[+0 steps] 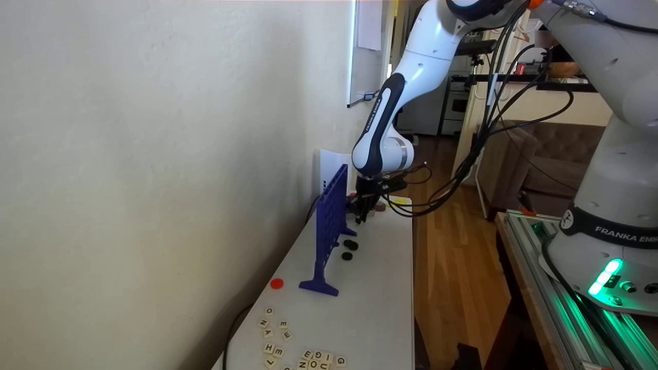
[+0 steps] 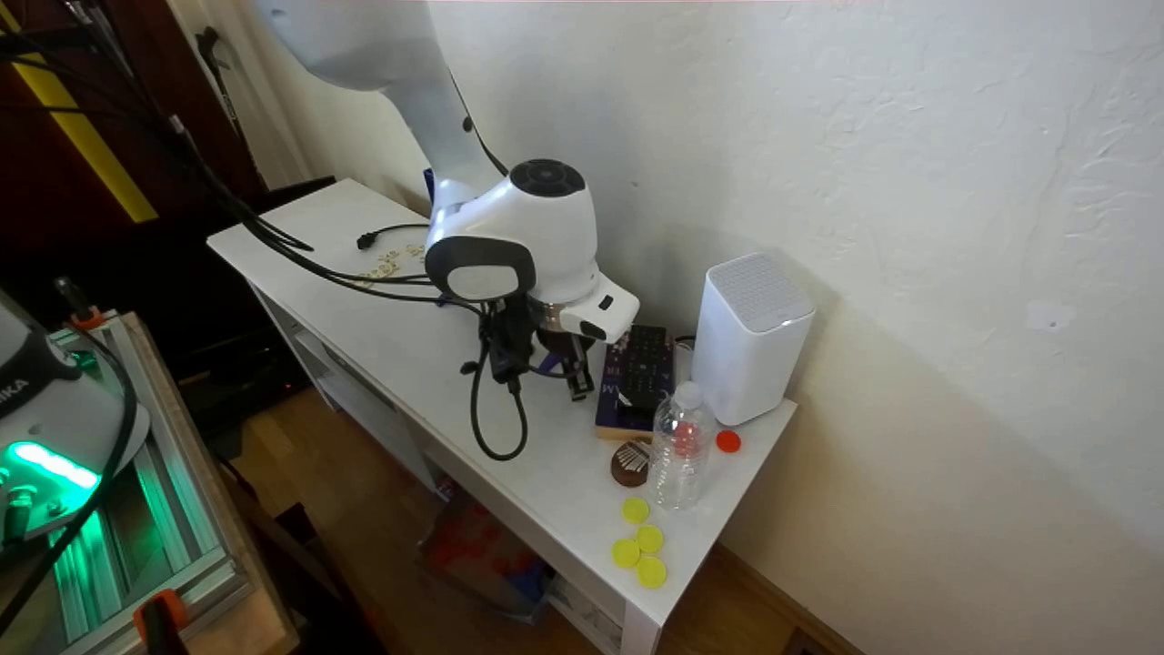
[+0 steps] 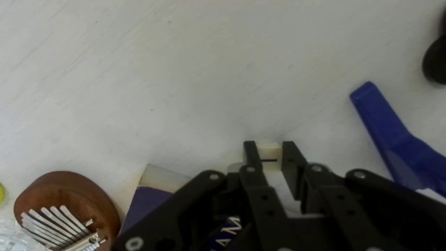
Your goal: Move one letter tile to the right
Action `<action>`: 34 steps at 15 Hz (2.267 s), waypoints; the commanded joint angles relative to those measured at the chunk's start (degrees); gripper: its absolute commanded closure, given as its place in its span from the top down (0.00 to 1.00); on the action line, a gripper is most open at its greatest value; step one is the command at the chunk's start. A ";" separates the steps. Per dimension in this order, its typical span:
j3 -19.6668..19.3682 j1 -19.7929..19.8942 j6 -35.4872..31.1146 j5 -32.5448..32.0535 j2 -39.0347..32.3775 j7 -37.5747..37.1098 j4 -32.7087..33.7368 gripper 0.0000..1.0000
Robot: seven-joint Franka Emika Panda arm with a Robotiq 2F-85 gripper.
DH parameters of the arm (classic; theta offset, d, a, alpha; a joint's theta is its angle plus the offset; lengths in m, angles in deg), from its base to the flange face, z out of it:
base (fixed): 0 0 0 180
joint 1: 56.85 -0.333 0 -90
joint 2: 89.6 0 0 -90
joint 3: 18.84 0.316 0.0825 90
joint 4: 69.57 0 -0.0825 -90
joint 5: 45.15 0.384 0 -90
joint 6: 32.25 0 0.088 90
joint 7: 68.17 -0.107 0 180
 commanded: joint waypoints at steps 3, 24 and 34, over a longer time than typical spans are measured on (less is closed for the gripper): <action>-0.97 -0.94 -1.35 -1.81 -0.64 -1.31 0.28 0.69; -13.84 -12.49 22.15 4.28 21.48 -24.46 -14.78 1.00; -12.81 -12.75 33.98 8.63 40.88 -22.11 -28.93 1.00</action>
